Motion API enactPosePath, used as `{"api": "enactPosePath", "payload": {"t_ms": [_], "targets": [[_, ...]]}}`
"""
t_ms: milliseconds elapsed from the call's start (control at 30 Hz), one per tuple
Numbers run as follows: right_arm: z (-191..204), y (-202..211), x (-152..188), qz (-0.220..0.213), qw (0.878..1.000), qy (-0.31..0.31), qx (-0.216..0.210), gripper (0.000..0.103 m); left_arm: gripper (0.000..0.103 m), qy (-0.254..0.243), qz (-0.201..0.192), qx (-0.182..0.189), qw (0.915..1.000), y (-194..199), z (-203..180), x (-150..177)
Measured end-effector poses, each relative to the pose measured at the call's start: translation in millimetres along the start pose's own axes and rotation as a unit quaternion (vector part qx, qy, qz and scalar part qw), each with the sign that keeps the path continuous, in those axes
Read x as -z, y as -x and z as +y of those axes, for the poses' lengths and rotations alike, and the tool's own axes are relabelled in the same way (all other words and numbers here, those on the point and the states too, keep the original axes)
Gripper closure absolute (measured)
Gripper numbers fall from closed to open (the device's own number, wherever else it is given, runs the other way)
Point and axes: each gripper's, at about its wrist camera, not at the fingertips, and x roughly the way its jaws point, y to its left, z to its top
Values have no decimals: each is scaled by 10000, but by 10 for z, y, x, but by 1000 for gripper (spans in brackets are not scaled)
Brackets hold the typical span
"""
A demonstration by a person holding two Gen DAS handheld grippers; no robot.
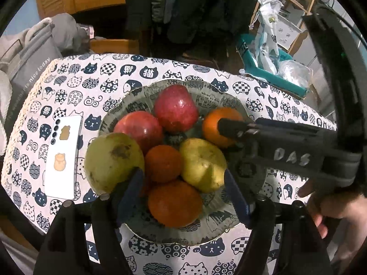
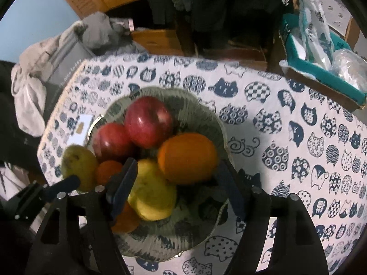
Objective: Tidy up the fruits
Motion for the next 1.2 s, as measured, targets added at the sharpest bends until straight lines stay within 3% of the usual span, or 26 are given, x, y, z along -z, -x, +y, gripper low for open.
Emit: {"api": "enactPosePath", "payload": {"t_ms": [167,367,600,733,900,1200], "targets": [[9,224,-28,-242,9996,28,114,29,28,58,-143,74,9999,136,-9,-26],[37,594,-7,-646,9963,164,540,29,28,36,-393,144,9991,366,-86,-77],[90,1190,116,-1283,9850,322,1104,28,24,-49,-860,135,9962,733,-187,-121],[139,1494,195,-1607,9759,439,1410,21,24,-58,-1095,182,9938,962,-228,-148],[197,1899,278,-2012,9669,493,1489,17,15,-116,-1503,89,9885,1267,-286,-170],[154,2435,507,-2428,9562,393,1588,15,10,-255,-2011,59,9792,1705,-397,-186]]}}
